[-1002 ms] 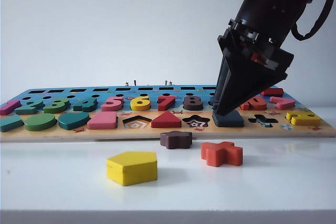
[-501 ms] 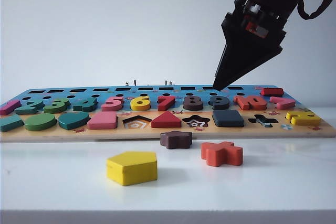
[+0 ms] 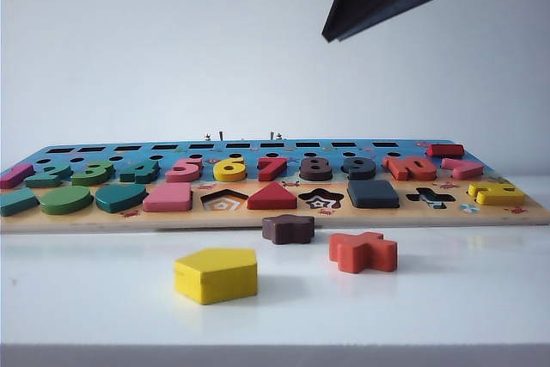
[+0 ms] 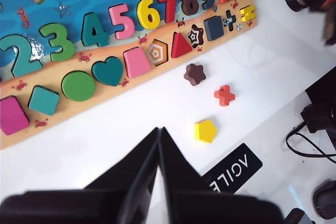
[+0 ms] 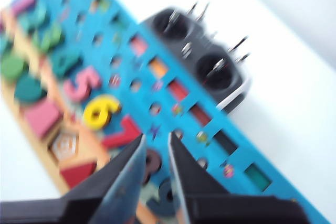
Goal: Insert the cube into the slot.
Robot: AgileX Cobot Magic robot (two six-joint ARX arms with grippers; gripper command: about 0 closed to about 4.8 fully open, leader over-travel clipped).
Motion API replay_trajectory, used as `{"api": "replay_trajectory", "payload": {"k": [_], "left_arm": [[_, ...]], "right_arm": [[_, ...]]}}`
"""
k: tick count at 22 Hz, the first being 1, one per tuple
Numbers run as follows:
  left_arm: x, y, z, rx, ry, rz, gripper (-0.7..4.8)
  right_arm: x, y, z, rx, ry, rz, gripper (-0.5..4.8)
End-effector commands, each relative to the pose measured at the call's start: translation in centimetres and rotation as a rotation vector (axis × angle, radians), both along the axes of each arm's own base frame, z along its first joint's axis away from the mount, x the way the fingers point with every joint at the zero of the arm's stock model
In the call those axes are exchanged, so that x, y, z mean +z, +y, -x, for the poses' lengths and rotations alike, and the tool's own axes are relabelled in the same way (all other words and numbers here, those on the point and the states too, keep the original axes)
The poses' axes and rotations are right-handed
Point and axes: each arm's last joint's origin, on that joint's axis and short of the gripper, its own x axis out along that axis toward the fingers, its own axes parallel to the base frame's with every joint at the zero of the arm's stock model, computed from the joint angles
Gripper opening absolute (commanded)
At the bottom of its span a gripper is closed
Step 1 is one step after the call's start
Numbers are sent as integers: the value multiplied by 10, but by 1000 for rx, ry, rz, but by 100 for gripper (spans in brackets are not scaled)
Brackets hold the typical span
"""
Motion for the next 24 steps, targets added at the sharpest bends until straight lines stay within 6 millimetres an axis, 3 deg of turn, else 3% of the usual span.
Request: {"api": "replay_trajectory", "payload": {"k": [1,2,6,16,24], "left_arm": [[2,0,-1,-3,-21,3,17],[2,0,-1,-3,-21,3,17],[2,0,-1,-3,-21,3,17],[2,0,-1,-3,-21,3,17],[2,0,0,-3,-21,3,17]], "right_arm": [[19,-6,1,-64,-33,-181,22],[23,-9,2,-66,-49,-208,-1],[26,-23,4,-75,-84,-288,-6],[-18,-74,26,-255,-89,-416,-6],[-36,-100,50,-337,-160,-442,-6]]}}
